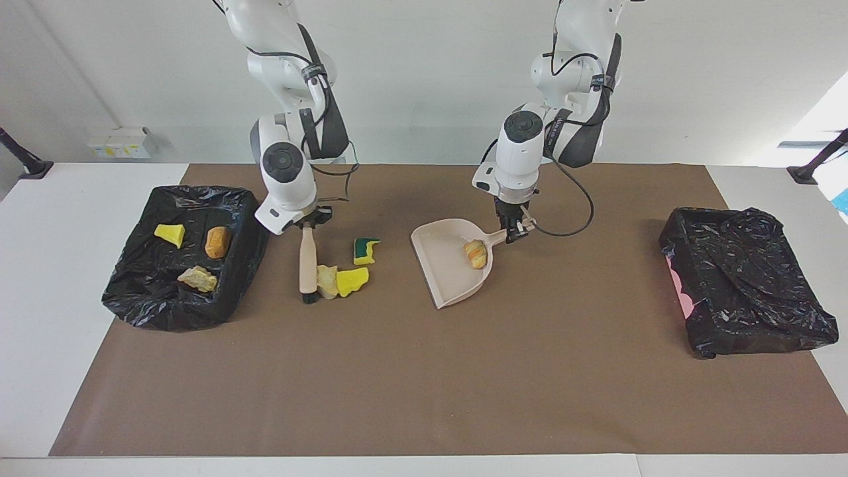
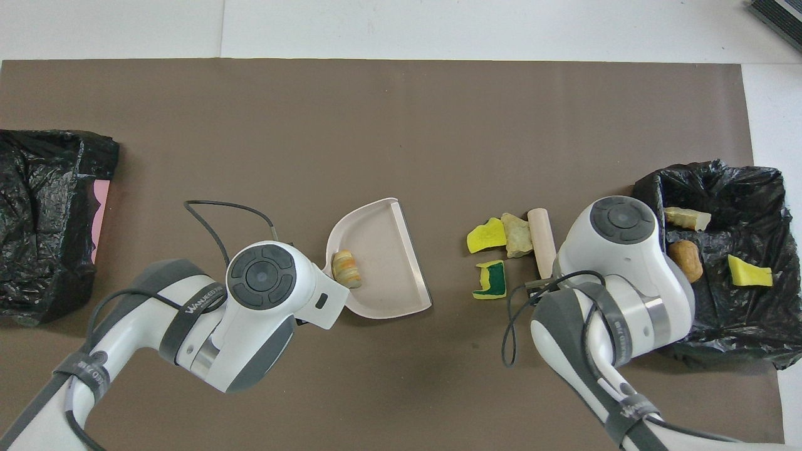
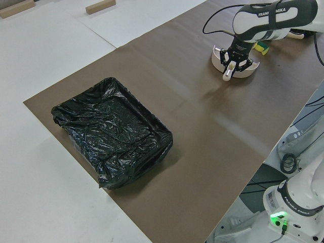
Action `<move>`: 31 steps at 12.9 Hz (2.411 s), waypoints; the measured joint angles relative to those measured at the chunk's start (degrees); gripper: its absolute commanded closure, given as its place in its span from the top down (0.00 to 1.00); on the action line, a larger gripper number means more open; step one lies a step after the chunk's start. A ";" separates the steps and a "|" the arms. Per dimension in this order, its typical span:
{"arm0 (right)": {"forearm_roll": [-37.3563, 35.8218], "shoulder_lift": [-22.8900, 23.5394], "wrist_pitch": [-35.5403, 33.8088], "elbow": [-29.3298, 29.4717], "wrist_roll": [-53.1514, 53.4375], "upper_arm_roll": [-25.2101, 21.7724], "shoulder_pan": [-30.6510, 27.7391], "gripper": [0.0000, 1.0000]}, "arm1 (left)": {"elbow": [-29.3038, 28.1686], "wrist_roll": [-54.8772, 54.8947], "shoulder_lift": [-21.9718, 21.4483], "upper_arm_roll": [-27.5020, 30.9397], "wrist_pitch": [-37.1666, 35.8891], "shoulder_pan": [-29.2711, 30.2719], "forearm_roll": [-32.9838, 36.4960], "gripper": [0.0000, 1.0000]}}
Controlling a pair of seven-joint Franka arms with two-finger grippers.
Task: Sweep and dump trash in bin
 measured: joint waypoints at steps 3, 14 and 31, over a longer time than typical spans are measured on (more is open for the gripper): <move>4.26 1.23 2.27 0.62 1.83 0.06 5.73 0.00 | -0.02 0.00 0.00 0.01 0.04 0.00 0.00 0.00; 25.65 5.69 2.53 11.45 -2.97 0.12 15.03 0.00 | -0.10 0.02 -0.01 0.05 0.26 -0.01 0.00 0.00; 12.00 3.29 -20.33 22.95 0.10 -0.47 7.83 0.00 | 1.83 23.73 -5.16 11.87 -4.90 0.96 -2.42 0.00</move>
